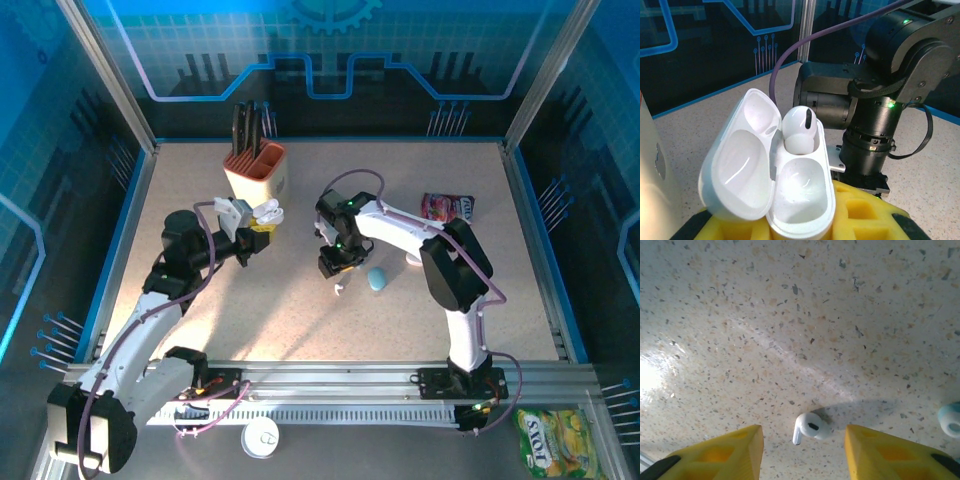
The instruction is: Insert wireless bluetooth earbuds into charging case
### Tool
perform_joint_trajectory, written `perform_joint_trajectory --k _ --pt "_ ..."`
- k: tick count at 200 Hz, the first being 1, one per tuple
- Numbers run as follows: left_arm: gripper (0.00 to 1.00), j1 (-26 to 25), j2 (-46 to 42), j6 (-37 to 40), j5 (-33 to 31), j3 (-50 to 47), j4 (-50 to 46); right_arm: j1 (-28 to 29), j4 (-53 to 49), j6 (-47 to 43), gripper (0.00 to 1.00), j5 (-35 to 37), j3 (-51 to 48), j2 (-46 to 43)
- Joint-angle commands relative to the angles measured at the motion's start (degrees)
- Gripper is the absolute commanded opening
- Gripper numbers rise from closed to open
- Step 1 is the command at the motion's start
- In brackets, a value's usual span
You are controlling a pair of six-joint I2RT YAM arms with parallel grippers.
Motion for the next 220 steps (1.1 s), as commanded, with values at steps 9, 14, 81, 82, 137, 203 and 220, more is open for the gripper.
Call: perform_joint_trajectory --k 9,14,81,82,137,203,220 --pt "0.16 0.38 -0.19 0.67 1.73 -0.03 2.02 -0.02 -1.72 -2.94 0.46 -1.61 0.08 3.26" --pt "0.16 0.36 -0.17 0.71 1.74 -0.01 1.93 -0.02 -1.56 -2.94 0.46 -1.56 -0.11 3.51" --pt "0.16 0.44 0.66 2.29 2.55 1.51 0.19 0.33 0.93 -1.53 0.39 -2.58 -3.86 4.39" --pt "0.16 0.40 0.67 2.32 2.59 1.51 0.19 0.33 0.94 -1.53 0.39 -2.58 -3.89 4.36" --pt "0.16 0.43 1.00 1.55 2.79 0.70 1.52 1.37 0.87 -0.84 0.34 -2.08 -6.47 2.54" --pt "0.16 0.41 0.95 1.73 2.56 0.42 1.36 2.34 -0.54 0.04 0.32 -1.97 -5.16 2.26" --pt "0.16 0.40 0.97 1.90 2.58 0.42 1.29 2.35 -0.45 0.37 0.33 -2.14 -5.48 1.82"
